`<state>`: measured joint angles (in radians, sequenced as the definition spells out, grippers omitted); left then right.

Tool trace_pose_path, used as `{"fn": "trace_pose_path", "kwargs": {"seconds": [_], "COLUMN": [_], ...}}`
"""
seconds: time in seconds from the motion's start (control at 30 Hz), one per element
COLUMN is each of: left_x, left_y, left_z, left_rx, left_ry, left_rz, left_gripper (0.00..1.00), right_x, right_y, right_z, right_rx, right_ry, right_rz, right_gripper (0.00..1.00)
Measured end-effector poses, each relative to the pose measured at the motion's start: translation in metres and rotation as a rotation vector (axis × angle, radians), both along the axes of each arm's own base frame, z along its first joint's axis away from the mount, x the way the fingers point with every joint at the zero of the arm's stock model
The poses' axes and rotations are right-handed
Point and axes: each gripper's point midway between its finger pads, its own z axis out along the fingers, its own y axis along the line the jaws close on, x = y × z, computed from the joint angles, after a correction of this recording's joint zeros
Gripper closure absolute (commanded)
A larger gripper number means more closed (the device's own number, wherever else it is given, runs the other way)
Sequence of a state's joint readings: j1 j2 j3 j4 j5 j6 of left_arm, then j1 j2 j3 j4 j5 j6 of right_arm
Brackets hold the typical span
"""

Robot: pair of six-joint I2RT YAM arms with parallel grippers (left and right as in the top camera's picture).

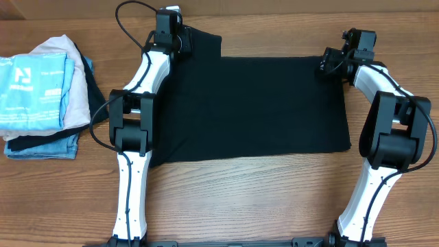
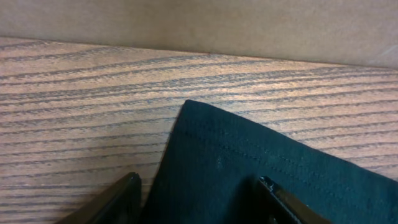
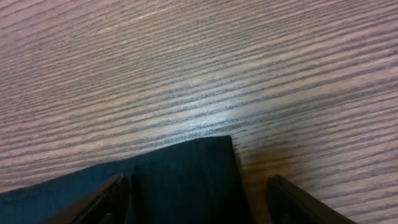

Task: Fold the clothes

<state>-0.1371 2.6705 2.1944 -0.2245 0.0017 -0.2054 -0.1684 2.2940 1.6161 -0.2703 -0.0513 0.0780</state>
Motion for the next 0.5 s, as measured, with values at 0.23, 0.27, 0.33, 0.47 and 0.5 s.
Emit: {"fn": "trace_pose_path", "kwargs": {"seconds": [0.23, 0.27, 0.33, 0.47, 0.5], "left_x": [-0.0024, -0.0024, -0.0026, -0.0034, -0.0034], "left_y": [0.0028, 0.003, 0.0034, 0.0032, 0.0035], "left_z": [-0.0027, -0.0028, -0.0031, -0.0039, -0.0038], "left_rx": [0.029, 0.029, 0.031, 0.031, 0.032], "left_ry": [0.015, 0.015, 0.017, 0.021, 0.022], "left_rz": [-0.004, -0.003, -0.002, -0.003, -0.002], "left_gripper": [0.79, 0.81, 0.87, 0.96, 0.96], "right_x": [-0.0006, -0.0008, -0.001, -0.0006, 0.0013], "right_y": [-0.0002, -0.0005, -0.0006, -0.0006, -0.0004], "right_z": [-0.0005, -0.0006, -0.0007, -0.0004, 0.0011], "right_rx": [-0.002, -0.004, -0.004, -0.005, -0.003], "right_ry": [0.003, 0.004, 0.005, 0.003, -0.007], "right_rz": [0.0, 0.001, -0.001, 0.001, 0.001], "right_gripper": [0.54, 0.58, 0.72, 0.96, 0.96]}}
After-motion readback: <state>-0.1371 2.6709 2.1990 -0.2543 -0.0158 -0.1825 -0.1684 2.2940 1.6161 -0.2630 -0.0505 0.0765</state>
